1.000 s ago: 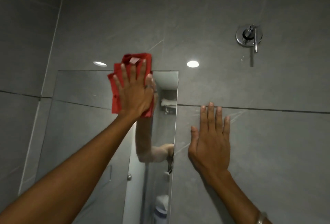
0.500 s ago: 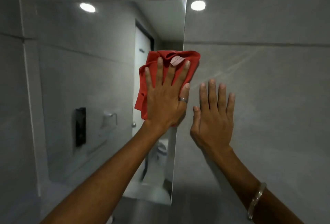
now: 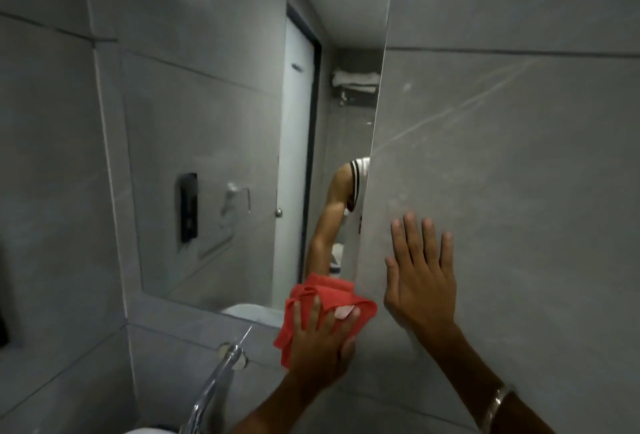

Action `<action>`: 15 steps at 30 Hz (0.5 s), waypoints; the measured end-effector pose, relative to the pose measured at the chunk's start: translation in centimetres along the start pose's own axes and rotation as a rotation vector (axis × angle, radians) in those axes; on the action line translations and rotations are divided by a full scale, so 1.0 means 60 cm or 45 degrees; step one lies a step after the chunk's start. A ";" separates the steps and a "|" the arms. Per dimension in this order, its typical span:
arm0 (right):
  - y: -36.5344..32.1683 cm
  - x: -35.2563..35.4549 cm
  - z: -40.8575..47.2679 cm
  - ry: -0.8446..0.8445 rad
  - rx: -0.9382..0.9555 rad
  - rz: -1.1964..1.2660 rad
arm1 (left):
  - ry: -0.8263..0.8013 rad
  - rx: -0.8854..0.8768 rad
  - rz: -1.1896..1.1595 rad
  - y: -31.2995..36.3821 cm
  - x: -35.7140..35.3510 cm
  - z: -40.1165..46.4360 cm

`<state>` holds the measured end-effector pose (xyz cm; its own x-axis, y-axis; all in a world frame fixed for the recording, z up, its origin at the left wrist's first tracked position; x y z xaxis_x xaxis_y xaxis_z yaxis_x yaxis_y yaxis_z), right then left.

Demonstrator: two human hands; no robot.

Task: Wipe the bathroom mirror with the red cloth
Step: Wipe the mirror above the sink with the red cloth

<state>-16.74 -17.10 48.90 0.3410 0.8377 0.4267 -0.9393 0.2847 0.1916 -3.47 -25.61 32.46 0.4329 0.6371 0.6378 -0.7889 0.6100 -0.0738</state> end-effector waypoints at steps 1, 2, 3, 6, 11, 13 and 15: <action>0.001 0.001 -0.003 -0.033 0.000 0.006 | 0.007 -0.001 0.004 -0.002 0.004 0.004; 0.002 0.007 -0.001 -0.053 0.006 0.021 | 0.027 -0.016 0.010 -0.003 0.016 0.016; 0.003 0.016 0.005 -0.064 0.017 0.036 | 0.036 -0.032 0.006 -0.003 0.035 0.035; 0.010 0.055 0.055 -0.025 0.040 0.090 | 0.132 -0.086 -0.035 -0.007 0.118 0.127; 0.019 0.119 0.183 0.032 -0.034 0.220 | 0.303 -0.047 -0.080 -0.024 0.306 0.344; 0.016 0.143 0.239 0.074 -0.043 0.231 | 0.381 -0.035 -0.117 -0.035 0.385 0.435; 0.013 0.158 0.289 0.094 -0.073 0.240 | 0.446 -0.018 -0.125 -0.048 0.460 0.518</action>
<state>-13.58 -17.00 68.45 0.1575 0.9100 0.3835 -0.9875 0.1444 0.0630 -2.79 -24.43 74.14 0.6311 0.6965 0.3414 -0.7313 0.6810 -0.0376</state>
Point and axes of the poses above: each hand's wrist, its own z-axis towards the middle knuckle, its own x-axis out of the back of the hand, y = z × x, the point moved 9 cm from there along z, towards the middle knuckle, and after that the axes turned 8 degrees about -y, right-handed, at the moved point
